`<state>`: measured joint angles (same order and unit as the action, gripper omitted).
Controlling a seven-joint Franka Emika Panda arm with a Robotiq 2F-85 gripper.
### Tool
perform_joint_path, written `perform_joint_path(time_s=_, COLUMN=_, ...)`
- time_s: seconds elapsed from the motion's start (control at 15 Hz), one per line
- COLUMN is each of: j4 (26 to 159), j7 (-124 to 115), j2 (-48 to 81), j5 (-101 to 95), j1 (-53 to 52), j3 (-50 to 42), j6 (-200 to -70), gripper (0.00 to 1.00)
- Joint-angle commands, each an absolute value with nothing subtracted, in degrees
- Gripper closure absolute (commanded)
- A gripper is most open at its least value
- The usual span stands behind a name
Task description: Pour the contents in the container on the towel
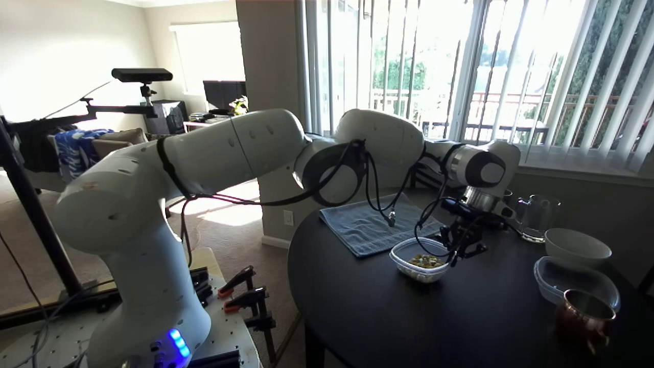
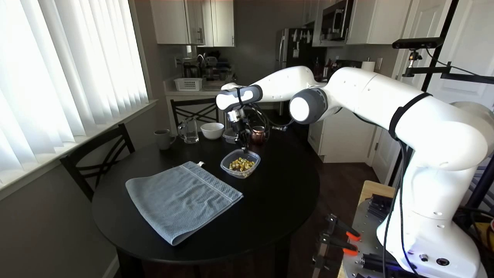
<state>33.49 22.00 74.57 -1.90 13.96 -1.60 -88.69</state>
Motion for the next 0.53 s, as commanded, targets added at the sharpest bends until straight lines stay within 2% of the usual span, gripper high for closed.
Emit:
perform_joint_path(time_s=0.0, j4=33.3, j7=20.9, j2=72.3, j5=-0.9, j1=11.6, j3=0.0, j6=-86.0, gripper=0.97)
perform_joint_path(time_s=0.47, j4=30.3, j7=5.5, j2=71.7, j5=5.6, j1=7.8, j3=4.5, j6=-85.9, gripper=0.97)
